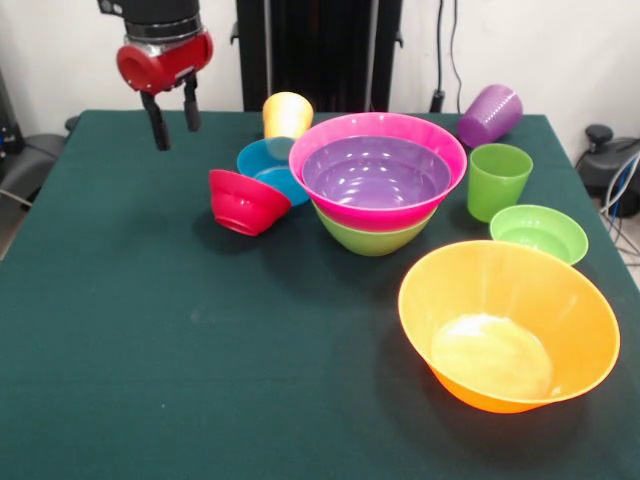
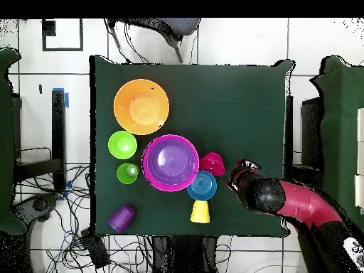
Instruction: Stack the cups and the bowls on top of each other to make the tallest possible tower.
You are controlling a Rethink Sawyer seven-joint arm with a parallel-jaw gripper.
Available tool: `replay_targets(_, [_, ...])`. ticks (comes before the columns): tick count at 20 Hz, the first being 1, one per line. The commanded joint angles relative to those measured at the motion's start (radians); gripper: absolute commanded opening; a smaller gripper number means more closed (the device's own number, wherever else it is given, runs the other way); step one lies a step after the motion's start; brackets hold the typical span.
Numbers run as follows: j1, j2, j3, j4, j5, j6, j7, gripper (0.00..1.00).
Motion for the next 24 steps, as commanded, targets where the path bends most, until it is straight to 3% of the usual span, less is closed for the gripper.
replay_targets(1, [-0.005,0.146,0.057,-0.012,-0.081,-0.005,0.065,1.00])
replay_targets(7, [-0.018,0.180,0.065,-0.008,-0.085,-0.032,0.090,1.00])
replay_targets(15, [-0.136,0.210,0.191,0.045,-0.048,-0.058,0.079,1.00])
replay_targets(19, [-0.225,0.201,0.313,0.092,-0.036,-0.071,0.064,1.00])
replay_targets(24, [-0.227,0.164,0.349,0.090,-0.039,-0.055,0.096,1.00])
